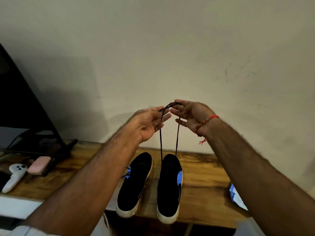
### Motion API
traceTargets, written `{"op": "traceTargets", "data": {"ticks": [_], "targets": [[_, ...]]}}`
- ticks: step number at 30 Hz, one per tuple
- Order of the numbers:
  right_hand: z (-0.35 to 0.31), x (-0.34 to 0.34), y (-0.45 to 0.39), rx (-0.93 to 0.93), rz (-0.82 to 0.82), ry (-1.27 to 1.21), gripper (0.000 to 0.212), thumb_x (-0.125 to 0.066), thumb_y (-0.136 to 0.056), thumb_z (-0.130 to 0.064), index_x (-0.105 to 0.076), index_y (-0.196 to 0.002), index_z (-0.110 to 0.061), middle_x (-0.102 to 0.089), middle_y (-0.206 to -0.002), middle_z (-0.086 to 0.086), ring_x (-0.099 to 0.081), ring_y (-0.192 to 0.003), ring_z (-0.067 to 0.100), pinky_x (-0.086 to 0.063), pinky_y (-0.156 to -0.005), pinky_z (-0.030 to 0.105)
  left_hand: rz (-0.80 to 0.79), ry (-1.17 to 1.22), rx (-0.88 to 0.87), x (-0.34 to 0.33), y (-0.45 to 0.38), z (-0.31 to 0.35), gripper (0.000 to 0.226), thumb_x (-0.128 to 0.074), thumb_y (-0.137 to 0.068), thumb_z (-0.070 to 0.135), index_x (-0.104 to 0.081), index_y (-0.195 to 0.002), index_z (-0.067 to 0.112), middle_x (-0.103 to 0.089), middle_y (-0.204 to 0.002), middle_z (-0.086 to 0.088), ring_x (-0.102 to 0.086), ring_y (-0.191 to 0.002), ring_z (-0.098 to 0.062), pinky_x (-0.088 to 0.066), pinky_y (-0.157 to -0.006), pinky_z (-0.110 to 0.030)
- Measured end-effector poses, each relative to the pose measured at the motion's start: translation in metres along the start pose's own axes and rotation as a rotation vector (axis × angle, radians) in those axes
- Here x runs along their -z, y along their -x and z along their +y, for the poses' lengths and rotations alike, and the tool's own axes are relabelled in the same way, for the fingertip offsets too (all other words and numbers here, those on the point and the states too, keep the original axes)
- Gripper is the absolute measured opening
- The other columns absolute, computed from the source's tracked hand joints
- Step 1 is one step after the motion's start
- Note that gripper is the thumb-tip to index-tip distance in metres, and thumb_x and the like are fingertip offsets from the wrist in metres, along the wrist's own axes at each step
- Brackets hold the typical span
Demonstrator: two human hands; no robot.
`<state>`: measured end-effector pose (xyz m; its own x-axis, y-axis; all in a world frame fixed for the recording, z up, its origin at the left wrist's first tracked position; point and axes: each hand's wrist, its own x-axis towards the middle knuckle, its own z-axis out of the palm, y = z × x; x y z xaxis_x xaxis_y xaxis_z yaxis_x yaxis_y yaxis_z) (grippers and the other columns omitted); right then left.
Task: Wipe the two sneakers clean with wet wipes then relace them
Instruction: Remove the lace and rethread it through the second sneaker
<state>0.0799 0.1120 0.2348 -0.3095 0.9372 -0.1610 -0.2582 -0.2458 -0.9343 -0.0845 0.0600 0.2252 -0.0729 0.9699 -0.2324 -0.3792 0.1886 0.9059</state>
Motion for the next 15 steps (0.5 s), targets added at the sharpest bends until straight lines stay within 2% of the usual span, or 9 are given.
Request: {"op": "traceTargets", "data": {"ticks": [2, 5, 9, 11, 13, 15], "targets": [[-0.009, -0.007, 0.004, 0.081, 0.029, 0.100, 0.036, -0.049, -0.091, 0.006, -0.065, -0.120, -0.008, -0.074, -0.113, 0.006, -0.070, -0.103, 0.022, -0.046, -0.090, 0.039, 0.023, -0.025, -0.038, -0.003, 0.005, 0.009, 0.034, -0.052, -0.100, -0.004, -0.061, -0.130, 0.008, -0.077, -0.110, 0.001, -0.075, -0.097, -0.015, -0.049, -0.072, -0.024], [-0.018, -0.014, 0.012, 0.200, 0.065, 0.264, 0.024, -0.064, -0.093, -0.011, -0.066, -0.116, -0.010, -0.077, -0.102, 0.000, -0.073, -0.092, 0.019, -0.046, -0.090, 0.039, 0.062, -0.064, -0.080, -0.007, 0.012, 0.019, 0.028, -0.063, -0.097, 0.003, -0.066, -0.124, 0.011, -0.078, -0.107, 0.003, -0.076, -0.098, -0.017, -0.048, -0.072, -0.026], [-0.023, -0.022, 0.017, 0.352, 0.158, 0.465, 0.020, -0.058, -0.099, -0.027, -0.071, -0.105, -0.014, -0.076, -0.085, -0.004, -0.065, -0.066, 0.012, -0.047, -0.068, 0.026, 0.146, -0.184, -0.145, -0.014, 0.021, 0.028, 0.021, -0.072, -0.094, 0.016, -0.072, -0.115, 0.020, -0.079, -0.098, 0.010, -0.075, -0.086, -0.012, -0.042, -0.065, -0.026], [-0.020, -0.024, 0.013, 0.442, 0.217, 0.545, 0.022, -0.058, -0.098, -0.029, -0.075, -0.098, -0.015, -0.071, -0.074, -0.004, -0.057, -0.059, 0.007, -0.044, -0.064, 0.022, 0.200, -0.244, -0.180, -0.017, 0.023, 0.029, 0.017, -0.072, -0.094, 0.021, -0.073, -0.112, 0.023, -0.079, -0.094, 0.012, -0.073, -0.077, -0.009, -0.040, -0.061, -0.024], [-0.018, -0.024, 0.008, 0.499, 0.242, 0.605, 0.023, -0.059, -0.098, -0.031, -0.077, -0.096, -0.016, -0.067, -0.075, -0.007, -0.058, -0.069, 0.005, -0.046, -0.073, 0.025, 0.234, -0.282, -0.214, -0.021, 0.024, 0.028, 0.016, -0.072, -0.095, 0.029, -0.072, -0.110, 0.025, -0.079, -0.090, 0.013, -0.068, -0.065, -0.006, -0.036, -0.056, -0.023], [-0.018, -0.025, 0.007, 0.524, 0.243, 0.655, 0.024, -0.059, -0.097, -0.033, -0.077, -0.097, -0.017, -0.069, -0.086, -0.010, -0.062, -0.088, 0.006, -0.045, -0.081, 0.024, 0.248, -0.309, -0.243, -0.024, 0.024, 0.027, 0.018, -0.071, -0.095, 0.034, -0.072, -0.111, 0.026, -0.079, -0.087, 0.013, -0.064, -0.054, -0.003, -0.033, -0.053, -0.022]]}}
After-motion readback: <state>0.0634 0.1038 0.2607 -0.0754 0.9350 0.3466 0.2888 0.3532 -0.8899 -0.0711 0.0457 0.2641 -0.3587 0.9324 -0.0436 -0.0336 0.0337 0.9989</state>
